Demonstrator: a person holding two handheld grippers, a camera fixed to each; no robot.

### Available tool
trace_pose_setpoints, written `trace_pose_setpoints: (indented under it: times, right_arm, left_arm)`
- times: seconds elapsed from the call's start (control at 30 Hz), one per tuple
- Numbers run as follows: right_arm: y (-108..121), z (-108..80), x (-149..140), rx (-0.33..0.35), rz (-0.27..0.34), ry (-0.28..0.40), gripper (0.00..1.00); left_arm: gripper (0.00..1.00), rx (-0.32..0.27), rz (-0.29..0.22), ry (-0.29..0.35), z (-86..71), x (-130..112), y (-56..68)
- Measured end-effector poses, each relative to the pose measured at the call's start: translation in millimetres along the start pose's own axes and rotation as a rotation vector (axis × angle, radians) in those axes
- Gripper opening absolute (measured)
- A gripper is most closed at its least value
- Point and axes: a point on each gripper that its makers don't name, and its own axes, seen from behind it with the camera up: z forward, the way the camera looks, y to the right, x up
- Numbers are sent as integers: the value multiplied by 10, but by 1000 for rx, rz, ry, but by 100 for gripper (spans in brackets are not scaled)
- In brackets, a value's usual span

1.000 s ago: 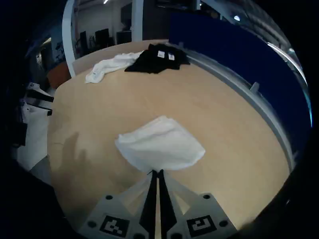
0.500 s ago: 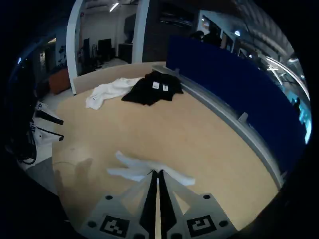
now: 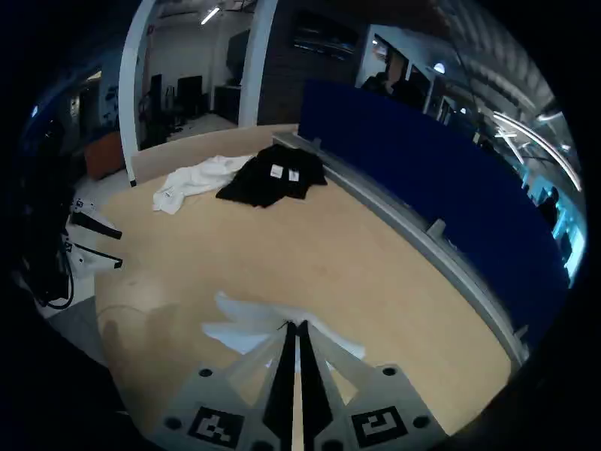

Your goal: Fold towel

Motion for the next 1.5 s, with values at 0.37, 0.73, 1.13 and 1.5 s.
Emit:
trace_pose_setpoints:
  times: [0.37, 0.73, 1.13, 1.5]
  right_arm:
    - [339, -261, -153, -40, 26, -4, 3]
    - [830, -570, -444, -100, 68, -16, 3]
    - [1460, -933, -893, -165, 94, -58, 3]
    - [2033, -1250, -1324, -224, 126, -100, 3]
  left_arm:
    - [76, -17, 25, 4, 55, 108, 74]
    - [77, -20, 28, 3, 133, 217, 113]
    - [77, -11, 37, -6, 219, 282, 168]
    - [77, -11, 55, -17, 265, 354, 285]
